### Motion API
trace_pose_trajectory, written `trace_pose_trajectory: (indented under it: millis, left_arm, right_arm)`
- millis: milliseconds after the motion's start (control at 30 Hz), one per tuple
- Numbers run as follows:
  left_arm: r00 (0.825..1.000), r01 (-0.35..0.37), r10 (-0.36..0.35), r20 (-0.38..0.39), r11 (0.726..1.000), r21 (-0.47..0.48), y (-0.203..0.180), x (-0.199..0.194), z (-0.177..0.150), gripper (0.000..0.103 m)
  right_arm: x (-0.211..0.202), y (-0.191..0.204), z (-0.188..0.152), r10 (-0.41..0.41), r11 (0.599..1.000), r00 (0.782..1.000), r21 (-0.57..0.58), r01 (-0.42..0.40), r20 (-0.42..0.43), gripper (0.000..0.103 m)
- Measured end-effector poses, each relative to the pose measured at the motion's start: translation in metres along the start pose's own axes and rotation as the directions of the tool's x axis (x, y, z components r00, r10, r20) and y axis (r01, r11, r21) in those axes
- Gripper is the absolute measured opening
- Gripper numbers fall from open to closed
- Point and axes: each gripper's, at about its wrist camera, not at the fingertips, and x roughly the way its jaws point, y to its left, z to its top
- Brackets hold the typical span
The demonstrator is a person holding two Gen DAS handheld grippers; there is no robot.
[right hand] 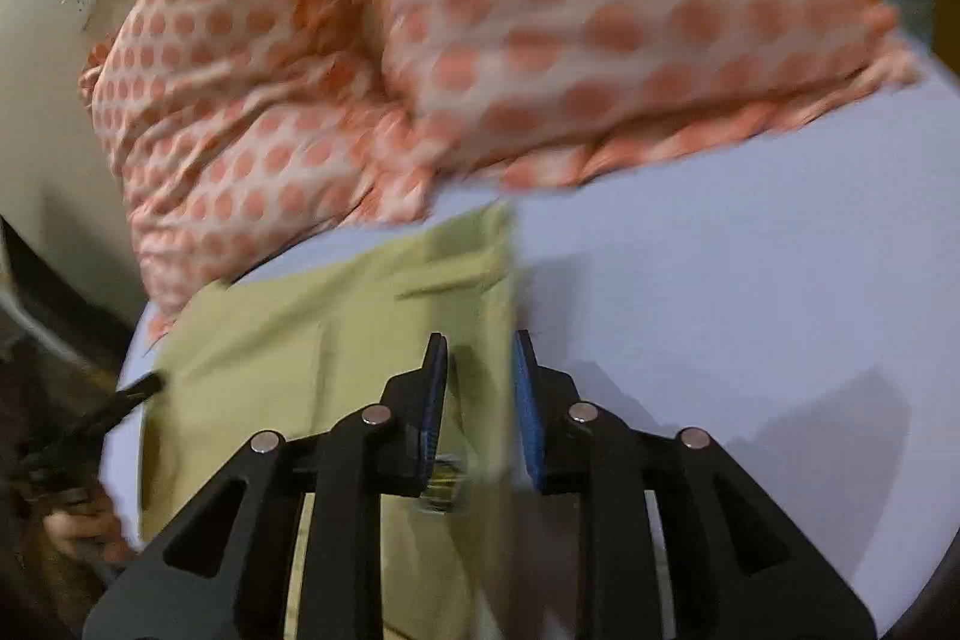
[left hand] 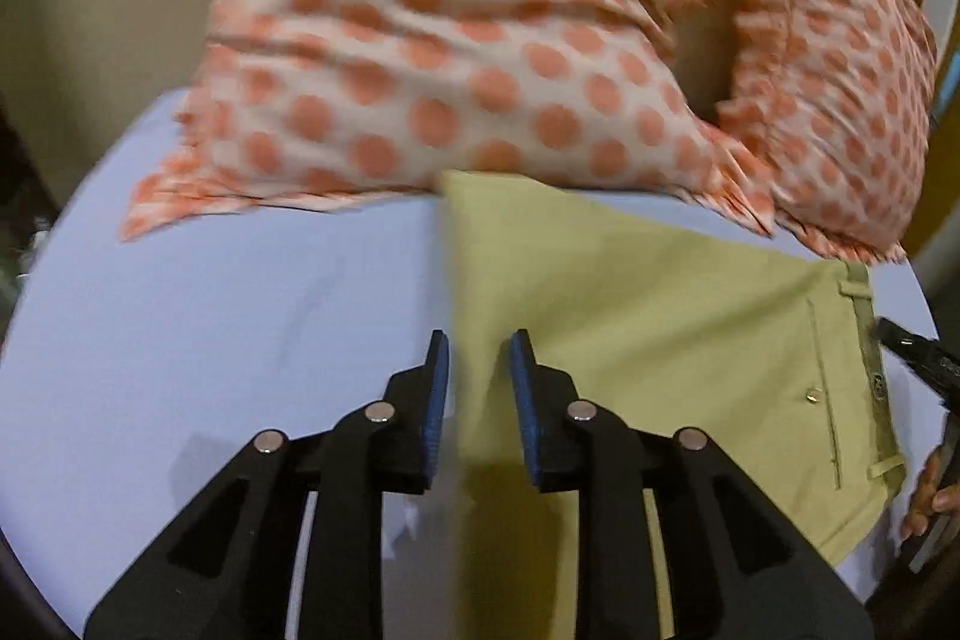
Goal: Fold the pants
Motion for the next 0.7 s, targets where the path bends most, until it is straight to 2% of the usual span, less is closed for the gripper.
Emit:
trace_pose_trajectory:
  millis: [33, 67, 100, 133, 167, 200, 233, 267, 300, 333, 400, 467, 500, 567, 600, 700]
  left_arm:
    - [1.0, -0.003, 0.003, 0.027, 1.0, -0.007, 0.006, -0.013, -0.006, 0.035]
    - [0.999, 0.029, -0.028, 0.041, 0.999, -0.013, 0.009, -0.023, -0.012, 0.045]
    - [0.995, 0.094, -0.094, 0.045, 0.995, -0.011, 0.008, -0.034, -0.02, 0.048]
    - [0.989, 0.145, -0.145, 0.041, 0.989, 0.0, 0.003, -0.039, -0.026, 0.052]
    - [0.976, 0.214, -0.215, 0.028, 0.977, 0.022, -0.007, -0.046, -0.037, 0.057]
    - [0.966, 0.257, -0.258, 0.011, 0.966, 0.039, -0.016, -0.047, -0.044, 0.062]
    - [0.958, 0.287, -0.287, -0.015, 0.956, 0.057, -0.025, -0.046, -0.051, 0.072]
    - [0.953, 0.303, -0.299, -0.056, 0.95, 0.076, -0.037, -0.04, -0.058, 0.076]
    - [0.951, 0.304, -0.297, -0.086, 0.949, 0.085, -0.044, -0.033, -0.063, 0.076]
    - [0.951, 0.297, -0.285, -0.123, 0.951, 0.089, -0.052, -0.023, -0.068, 0.076]
    - [0.954, 0.27, -0.255, -0.16, 0.96, 0.079, -0.057, -0.008, -0.074, 0.078]
    - [0.965, 0.236, -0.221, -0.14, 0.967, 0.095, -0.059, -0.017, -0.079, 0.08]
    - [0.967, 0.223, -0.208, -0.144, 0.97, 0.094, -0.059, -0.021, -0.081, 0.082]
    - [0.982, 0.167, -0.155, -0.11, 0.979, 0.117, -0.053, -0.045, -0.096, 0.095]
    - [0.99, 0.127, -0.118, -0.076, 0.983, 0.134, -0.05, -0.058, -0.105, 0.099]
    - [0.999, 0.033, -0.029, -0.029, 0.985, 0.169, -0.043, -0.08, -0.133, 0.101]
  right_arm:
    - [-0.015, -0.002, -0.007, 0.022, 1.0, 0.999, -0.004, -0.022, 0.048, 0.045]
    - [-0.023, 0.0, -0.012, 0.084, 0.996, 0.995, -0.011, -0.083, 0.052, 0.056]
    - [-0.026, 0.003, -0.017, 0.165, 0.986, 0.986, -0.015, -0.165, 0.03, 0.062]
    - [-0.028, 0.011, -0.026, 0.254, 0.967, 0.967, -0.022, -0.254, -0.009, 0.064]
    - [-0.027, 0.021, -0.035, 0.308, 0.95, 0.95, -0.037, -0.31, -0.043, 0.071]
    - [-0.028, 0.026, -0.039, 0.323, 0.944, 0.944, -0.046, -0.326, -0.064, 0.081]
    - [-0.023, 0.036, -0.042, 0.328, 0.941, 0.939, -0.051, -0.334, -0.101, 0.085]
    - [-0.017, 0.04, -0.046, 0.33, 0.94, 0.935, -0.044, -0.338, -0.134, 0.087]
    - [-0.011, 0.041, -0.048, 0.32, 0.943, 0.932, -0.038, -0.33, -0.172, 0.088]
    - [-0.004, 0.041, -0.051, 0.288, 0.954, 0.938, -0.029, -0.299, -0.192, 0.089]
    - [-0.003, 0.04, -0.05, 0.292, 0.954, 0.938, -0.006, -0.299, -0.187, 0.089]
    - [-0.013, 0.038, -0.049, 0.273, 0.961, 0.944, 0.012, -0.276, -0.184, 0.089]
    - [-0.028, 0.04, -0.052, 0.224, 0.973, 0.962, -0.014, -0.229, -0.154, 0.089]
    - [-0.044, 0.05, -0.059, 0.147, 0.985, 0.984, -0.08, -0.155, -0.103, 0.093]
    - [-0.055, 0.056, -0.068, 0.117, 0.985, 0.99, -0.121, -0.125, -0.075, 0.102]
    - [-0.077, 0.073, -0.107, 0.031, 0.974, 0.999, -0.222, -0.035, -0.024, 0.102]
